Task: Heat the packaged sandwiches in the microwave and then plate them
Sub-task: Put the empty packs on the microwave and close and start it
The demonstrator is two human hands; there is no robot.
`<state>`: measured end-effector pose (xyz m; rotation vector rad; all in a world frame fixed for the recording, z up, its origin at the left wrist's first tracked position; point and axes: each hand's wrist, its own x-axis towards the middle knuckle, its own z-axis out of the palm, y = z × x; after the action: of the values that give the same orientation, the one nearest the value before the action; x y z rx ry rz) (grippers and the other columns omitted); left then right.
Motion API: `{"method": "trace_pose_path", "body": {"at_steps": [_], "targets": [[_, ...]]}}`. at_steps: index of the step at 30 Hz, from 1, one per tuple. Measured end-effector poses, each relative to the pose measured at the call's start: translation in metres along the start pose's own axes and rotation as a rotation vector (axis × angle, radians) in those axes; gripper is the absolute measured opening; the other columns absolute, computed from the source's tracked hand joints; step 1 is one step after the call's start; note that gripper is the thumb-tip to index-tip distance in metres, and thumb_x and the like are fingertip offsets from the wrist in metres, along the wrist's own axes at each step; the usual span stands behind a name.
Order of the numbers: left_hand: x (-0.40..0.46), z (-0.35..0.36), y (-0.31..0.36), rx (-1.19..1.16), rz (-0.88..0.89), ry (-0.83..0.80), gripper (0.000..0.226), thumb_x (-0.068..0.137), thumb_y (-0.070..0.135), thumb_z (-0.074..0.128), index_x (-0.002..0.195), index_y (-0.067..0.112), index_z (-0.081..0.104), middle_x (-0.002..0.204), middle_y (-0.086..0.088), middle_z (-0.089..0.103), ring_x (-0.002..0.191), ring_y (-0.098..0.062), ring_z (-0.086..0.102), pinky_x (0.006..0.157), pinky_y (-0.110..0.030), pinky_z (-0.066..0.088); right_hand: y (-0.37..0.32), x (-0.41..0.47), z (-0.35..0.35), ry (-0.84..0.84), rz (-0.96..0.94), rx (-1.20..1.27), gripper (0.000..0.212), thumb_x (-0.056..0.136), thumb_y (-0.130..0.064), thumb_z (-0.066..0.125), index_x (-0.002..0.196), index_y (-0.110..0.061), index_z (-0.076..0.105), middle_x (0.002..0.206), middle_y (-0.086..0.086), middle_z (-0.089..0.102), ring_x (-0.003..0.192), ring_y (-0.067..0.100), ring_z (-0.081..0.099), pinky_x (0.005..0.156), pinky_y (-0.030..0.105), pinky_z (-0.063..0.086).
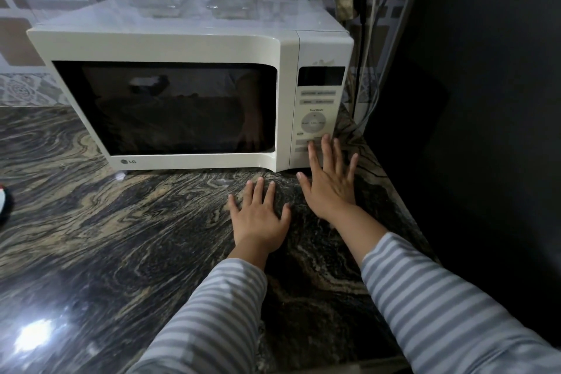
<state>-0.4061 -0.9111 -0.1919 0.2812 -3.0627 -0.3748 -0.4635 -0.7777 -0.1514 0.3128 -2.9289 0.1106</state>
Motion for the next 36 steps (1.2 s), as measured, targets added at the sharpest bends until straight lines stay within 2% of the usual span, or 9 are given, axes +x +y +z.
{"method": "trace_pose_path", "body": {"at_steps": [9,13,16,19,24,27,31,34,36], "targets": [[-0.008,0.001,-0.004,0.01,0.029,0.007,0.063,0.097,0.054,0.022,0.154,0.031,0.009,0.162,0.005,-0.001,0.148,-0.014,-0.01,0.118,-0.049,-0.007,0.003,-0.051,0.017,-0.249,-0.048,0.128,0.06,0.101,-0.049,0.021,0.154,-0.028,0.001,0.16,0.001,-0.019,0.145,0.021,-0.023,0.115,0.055,-0.013],[-0.009,-0.005,-0.004,-0.098,0.016,0.039,0.061,0.097,0.049,0.032,0.153,0.028,0.018,0.162,0.005,0.008,0.149,-0.014,-0.003,0.119,-0.047,-0.004,0.004,-0.058,0.017,-0.27,-0.03,0.154,0.058,0.101,-0.049,0.018,0.154,-0.029,0.004,0.161,0.001,-0.014,0.146,0.019,-0.02,0.116,0.054,-0.011],[-0.004,-0.019,-0.002,-0.288,0.013,0.152,0.062,0.097,0.039,0.043,0.152,0.027,0.017,0.157,0.0,0.025,0.146,-0.021,0.016,0.117,-0.048,0.015,0.006,-0.048,0.003,-0.202,-0.026,0.144,0.058,0.101,-0.049,0.018,0.154,-0.029,0.003,0.161,0.002,-0.015,0.146,0.02,-0.021,0.116,0.054,-0.011],[0.011,-0.042,0.005,-0.447,0.134,0.302,0.07,0.096,0.028,0.051,0.153,0.029,0.01,0.149,-0.004,0.037,0.136,-0.026,0.033,0.107,-0.047,0.035,0.008,-0.031,-0.02,-0.076,-0.035,0.091,0.06,0.101,-0.049,0.02,0.154,-0.03,-0.001,0.16,0.004,-0.02,0.145,0.022,-0.023,0.116,0.055,-0.008],[0.039,-0.089,0.024,-0.594,0.378,0.428,0.076,0.097,0.019,0.051,0.151,0.036,0.0,0.144,-0.006,0.04,0.126,-0.021,0.045,0.095,-0.028,0.039,0.01,0.0,-0.067,0.098,-0.137,0.074,0.067,0.101,-0.044,0.028,0.149,-0.034,-0.017,0.154,0.002,-0.036,0.142,0.025,-0.032,0.115,0.057,-0.007],[0.051,-0.108,0.031,-0.631,0.43,0.462,0.074,0.098,0.02,0.05,0.152,0.036,0.002,0.141,-0.005,0.041,0.117,-0.018,0.051,0.088,-0.022,0.039,0.007,0.016,-0.088,0.209,-0.179,0.069,0.073,0.101,-0.044,0.032,0.143,-0.032,-0.027,0.15,0.001,-0.04,0.14,0.025,-0.034,0.114,0.056,-0.011],[0.063,-0.119,0.032,-0.636,0.459,0.484,0.071,0.099,0.018,0.048,0.151,0.038,0.005,0.116,-0.004,0.05,0.091,-0.016,0.053,0.078,-0.022,0.038,0.003,0.036,-0.089,0.363,-0.248,0.028,0.08,0.098,-0.043,0.042,0.15,-0.022,-0.014,0.155,0.005,-0.027,0.144,0.028,-0.023,0.116,0.057,-0.005],[0.07,-0.117,0.03,-0.641,0.495,0.485,0.076,0.097,0.012,0.05,0.15,0.038,0.003,0.11,-0.005,0.053,0.086,-0.017,0.053,0.077,-0.024,0.04,0.002,0.051,-0.077,0.455,-0.308,-0.032,0.084,0.092,-0.042,0.053,0.153,-0.015,0.003,0.16,0.01,-0.006,0.147,0.031,-0.007,0.116,0.059,0.007],[0.075,-0.114,0.027,-0.65,0.526,0.475,0.083,0.095,0.007,0.054,0.15,0.041,0.001,0.111,-0.006,0.056,0.086,-0.018,0.054,0.078,-0.028,0.044,0.004,0.063,-0.07,0.462,-0.333,-0.094,0.089,0.087,-0.041,0.06,0.153,-0.012,0.007,0.159,0.012,-0.004,0.147,0.032,-0.006,0.116,0.059,0.009]]}}
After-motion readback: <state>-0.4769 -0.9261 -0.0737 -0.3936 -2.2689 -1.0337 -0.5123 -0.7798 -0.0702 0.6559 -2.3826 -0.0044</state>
